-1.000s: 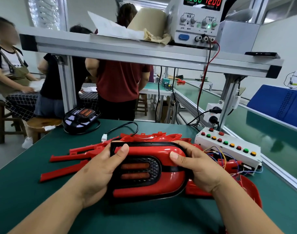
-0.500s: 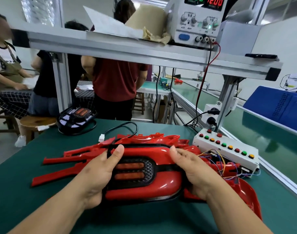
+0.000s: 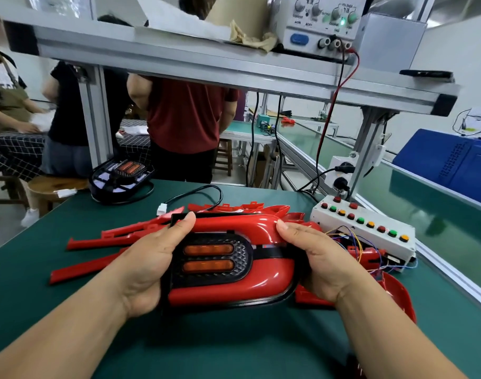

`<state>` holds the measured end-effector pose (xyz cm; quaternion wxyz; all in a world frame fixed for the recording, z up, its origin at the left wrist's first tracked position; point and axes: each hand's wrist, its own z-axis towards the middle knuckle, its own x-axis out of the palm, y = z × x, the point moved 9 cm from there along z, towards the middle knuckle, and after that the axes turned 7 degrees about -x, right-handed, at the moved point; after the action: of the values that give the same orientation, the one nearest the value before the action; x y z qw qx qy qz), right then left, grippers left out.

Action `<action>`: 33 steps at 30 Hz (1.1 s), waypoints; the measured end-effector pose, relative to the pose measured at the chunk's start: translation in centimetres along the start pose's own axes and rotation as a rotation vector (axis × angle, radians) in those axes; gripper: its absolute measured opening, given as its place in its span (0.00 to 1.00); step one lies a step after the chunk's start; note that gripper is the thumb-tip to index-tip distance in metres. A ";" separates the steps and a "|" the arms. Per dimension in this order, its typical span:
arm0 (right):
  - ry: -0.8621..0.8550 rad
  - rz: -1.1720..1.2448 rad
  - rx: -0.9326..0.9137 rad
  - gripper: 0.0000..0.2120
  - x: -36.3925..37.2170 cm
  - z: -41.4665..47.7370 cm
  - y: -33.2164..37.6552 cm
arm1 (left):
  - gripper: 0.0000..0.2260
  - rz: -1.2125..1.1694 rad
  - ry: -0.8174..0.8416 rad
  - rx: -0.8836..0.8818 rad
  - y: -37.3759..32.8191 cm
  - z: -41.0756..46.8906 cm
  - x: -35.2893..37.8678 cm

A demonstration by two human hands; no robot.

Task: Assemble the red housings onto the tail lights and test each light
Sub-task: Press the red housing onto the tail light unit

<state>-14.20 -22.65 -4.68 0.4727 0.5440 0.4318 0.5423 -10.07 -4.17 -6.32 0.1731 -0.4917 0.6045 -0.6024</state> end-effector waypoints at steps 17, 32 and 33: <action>0.080 0.101 -0.181 0.15 1.3 0.3 1.0 | 0.17 -0.003 -0.100 0.195 -0.9 -0.8 0.7; -0.050 -0.202 -0.518 0.12 1.4 -0.9 3.9 | 0.35 -0.039 -0.090 0.266 -1.6 -1.4 1.2; -0.048 -0.201 -0.515 0.12 1.4 -0.9 3.9 | 0.36 -0.043 -0.095 0.276 -1.6 -1.4 1.2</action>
<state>-15.19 -21.97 -0.65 0.6570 0.3731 0.3201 0.5716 -11.13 -4.00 -4.09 0.2545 -0.5040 0.4965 -0.6593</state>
